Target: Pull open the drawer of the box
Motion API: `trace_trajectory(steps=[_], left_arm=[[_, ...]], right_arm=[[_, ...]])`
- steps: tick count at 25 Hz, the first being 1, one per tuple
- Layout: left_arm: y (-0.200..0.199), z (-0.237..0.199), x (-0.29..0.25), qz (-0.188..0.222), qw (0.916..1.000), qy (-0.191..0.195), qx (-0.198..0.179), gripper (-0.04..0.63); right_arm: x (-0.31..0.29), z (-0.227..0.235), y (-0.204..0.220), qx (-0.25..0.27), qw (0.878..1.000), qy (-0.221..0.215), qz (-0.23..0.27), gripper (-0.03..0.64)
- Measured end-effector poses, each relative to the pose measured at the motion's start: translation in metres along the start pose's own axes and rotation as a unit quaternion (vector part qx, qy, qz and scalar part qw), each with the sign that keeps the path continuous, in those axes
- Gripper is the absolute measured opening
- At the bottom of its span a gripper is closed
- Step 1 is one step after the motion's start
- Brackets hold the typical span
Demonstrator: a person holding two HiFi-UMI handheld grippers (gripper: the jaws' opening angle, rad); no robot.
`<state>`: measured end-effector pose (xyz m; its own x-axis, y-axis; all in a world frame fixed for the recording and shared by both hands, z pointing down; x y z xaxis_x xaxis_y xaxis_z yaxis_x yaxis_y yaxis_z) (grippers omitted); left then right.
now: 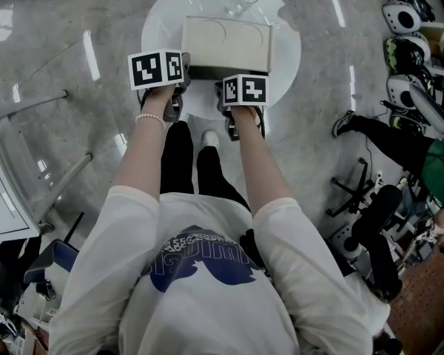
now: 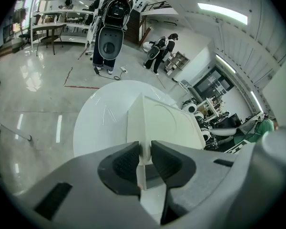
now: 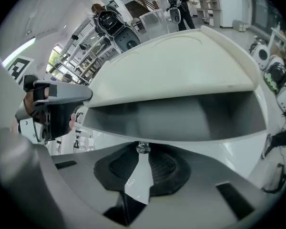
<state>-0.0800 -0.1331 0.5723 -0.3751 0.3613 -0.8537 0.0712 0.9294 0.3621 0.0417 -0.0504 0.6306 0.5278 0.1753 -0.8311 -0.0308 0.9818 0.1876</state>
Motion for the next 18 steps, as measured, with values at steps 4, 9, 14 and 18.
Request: trace_trajectory(steps=[4,9,14,18], left_arm=[[0.000,0.000,0.000,0.000,1.0000,0.000,0.005,0.089],[-0.001,-0.001,0.000,0.000,1.0000,0.000,0.007,0.089],[0.000,-0.001,-0.001,-0.001,1.0000,0.000,0.009,0.089],[0.000,-0.001,0.000,0.000,0.9999,0.000,0.011,0.089]], right_arm=[[0.001,0.000,0.001,0.000,1.000,0.001,0.000,0.058],[0.000,-0.002,0.003,-0.002,1.000,0.001,0.000,0.058],[0.000,-0.001,0.008,-0.002,1.000,-0.001,-0.002,0.058],[0.000,-0.002,0.011,0.001,1.000,-0.003,-0.004,0.058]])
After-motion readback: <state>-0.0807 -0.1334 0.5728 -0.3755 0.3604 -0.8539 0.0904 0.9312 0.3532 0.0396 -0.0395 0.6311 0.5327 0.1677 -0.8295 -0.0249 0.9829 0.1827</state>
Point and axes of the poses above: the fingertips, and each gripper's own axes: x backward along the fingers, z to its right, y out of its underside, the point moved 2 cm from there along x, backward along the fingers, and after that the axes turned 8 degrees about -y, right-handed, at the moved point
